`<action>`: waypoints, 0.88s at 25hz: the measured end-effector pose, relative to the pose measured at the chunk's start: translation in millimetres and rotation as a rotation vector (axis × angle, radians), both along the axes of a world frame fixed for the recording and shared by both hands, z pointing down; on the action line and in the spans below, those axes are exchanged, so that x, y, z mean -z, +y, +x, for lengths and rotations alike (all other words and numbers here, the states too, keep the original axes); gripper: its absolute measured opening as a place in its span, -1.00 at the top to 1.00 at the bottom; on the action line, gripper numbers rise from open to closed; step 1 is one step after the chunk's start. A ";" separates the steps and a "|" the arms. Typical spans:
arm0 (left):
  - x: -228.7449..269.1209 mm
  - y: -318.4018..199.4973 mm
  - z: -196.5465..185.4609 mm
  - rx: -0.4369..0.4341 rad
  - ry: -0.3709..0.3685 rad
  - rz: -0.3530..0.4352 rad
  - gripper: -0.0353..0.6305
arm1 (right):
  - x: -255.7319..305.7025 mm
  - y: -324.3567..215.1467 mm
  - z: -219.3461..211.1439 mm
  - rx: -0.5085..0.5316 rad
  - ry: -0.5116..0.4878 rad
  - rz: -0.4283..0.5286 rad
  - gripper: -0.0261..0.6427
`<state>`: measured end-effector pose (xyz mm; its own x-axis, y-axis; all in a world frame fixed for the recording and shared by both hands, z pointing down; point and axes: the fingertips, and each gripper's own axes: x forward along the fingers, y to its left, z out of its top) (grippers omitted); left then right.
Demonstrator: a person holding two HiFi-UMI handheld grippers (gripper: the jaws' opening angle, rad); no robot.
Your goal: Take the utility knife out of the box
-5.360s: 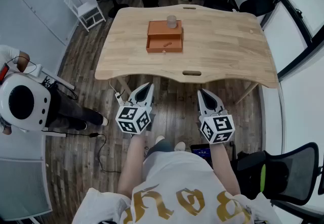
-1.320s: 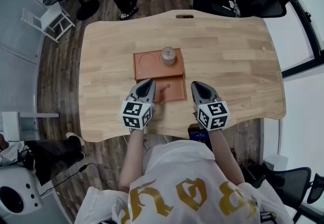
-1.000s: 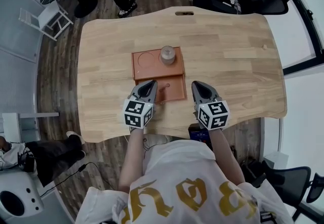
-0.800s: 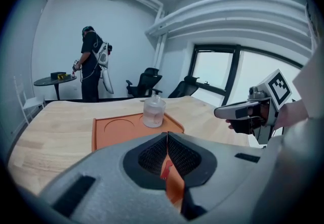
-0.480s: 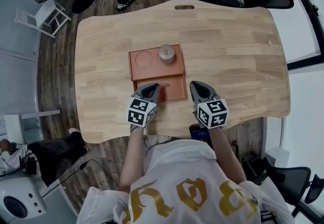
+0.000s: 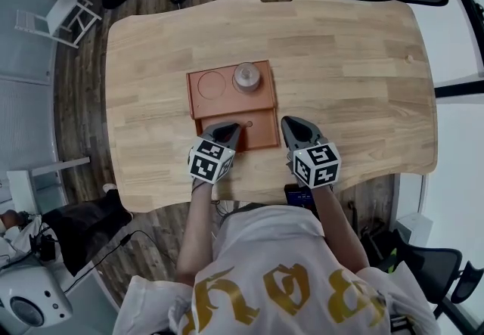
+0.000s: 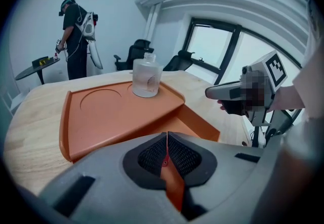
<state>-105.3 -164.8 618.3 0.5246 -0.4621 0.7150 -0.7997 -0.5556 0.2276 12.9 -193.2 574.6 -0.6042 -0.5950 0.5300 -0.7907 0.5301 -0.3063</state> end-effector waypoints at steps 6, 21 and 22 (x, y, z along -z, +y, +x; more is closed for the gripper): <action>-19.0 3.6 7.1 -0.064 -0.020 -0.081 0.86 | -11.0 -6.3 2.0 -0.005 0.004 -0.028 0.89; -53.8 5.7 12.1 -0.176 -0.122 -0.164 0.63 | -27.1 -14.3 5.2 -0.010 0.011 -0.059 0.89; -55.9 6.7 12.4 -0.187 -0.134 -0.166 0.63 | -27.5 -14.4 5.5 -0.011 0.011 -0.061 0.89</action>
<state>-92.9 -158.0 674.2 0.4850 -0.2366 0.8419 -0.7160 -0.6602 0.2269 18.4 -207.6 602.1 -0.5917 -0.5684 0.5716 -0.7999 0.5018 -0.3290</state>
